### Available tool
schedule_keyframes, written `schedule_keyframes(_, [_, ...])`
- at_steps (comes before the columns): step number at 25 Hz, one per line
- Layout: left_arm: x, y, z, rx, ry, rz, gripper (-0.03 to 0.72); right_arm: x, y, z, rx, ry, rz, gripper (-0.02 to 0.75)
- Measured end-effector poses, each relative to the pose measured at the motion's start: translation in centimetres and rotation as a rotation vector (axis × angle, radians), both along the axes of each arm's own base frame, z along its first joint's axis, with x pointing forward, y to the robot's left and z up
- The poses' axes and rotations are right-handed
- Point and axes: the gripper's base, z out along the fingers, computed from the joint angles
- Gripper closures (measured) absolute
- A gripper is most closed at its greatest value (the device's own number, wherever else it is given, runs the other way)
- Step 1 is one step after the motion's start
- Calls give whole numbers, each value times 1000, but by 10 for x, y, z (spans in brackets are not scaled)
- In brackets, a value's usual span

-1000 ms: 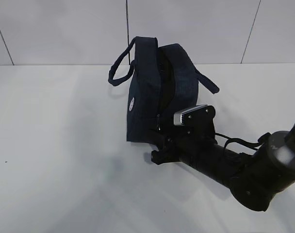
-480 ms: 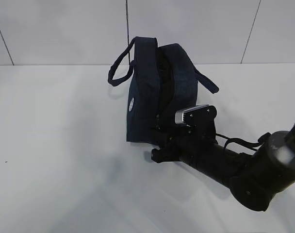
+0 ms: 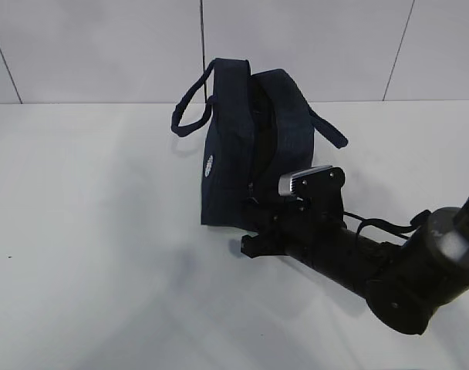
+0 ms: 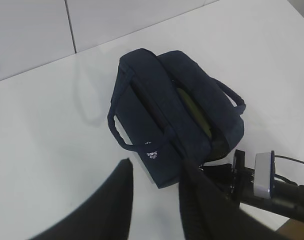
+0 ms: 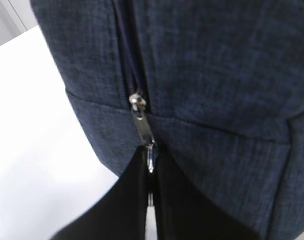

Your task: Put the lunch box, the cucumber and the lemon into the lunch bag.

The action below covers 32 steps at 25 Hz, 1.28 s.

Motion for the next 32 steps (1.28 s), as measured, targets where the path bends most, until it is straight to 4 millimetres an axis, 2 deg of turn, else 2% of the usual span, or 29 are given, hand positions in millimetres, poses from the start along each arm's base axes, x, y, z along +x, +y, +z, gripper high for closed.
schedule_keyframes(7, [0, 0, 0, -5, 2, -3, 464, 1, 0, 14, -7, -4, -3, 738])
schedule_keyframes(18, [-2, -4, 1, -45, 17, -25, 464, -19, -10, 36, -15, -2, 6, 738])
schedule_keyframes(28, [-3, -6, 2, -65, 25, -36, 464, -20, -10, 64, 3, -55, 11, 738])
schedule_keyframes(32, [1, -7, -15, -45, 83, -34, 464, -22, -12, 73, -11, -48, 9, 738])
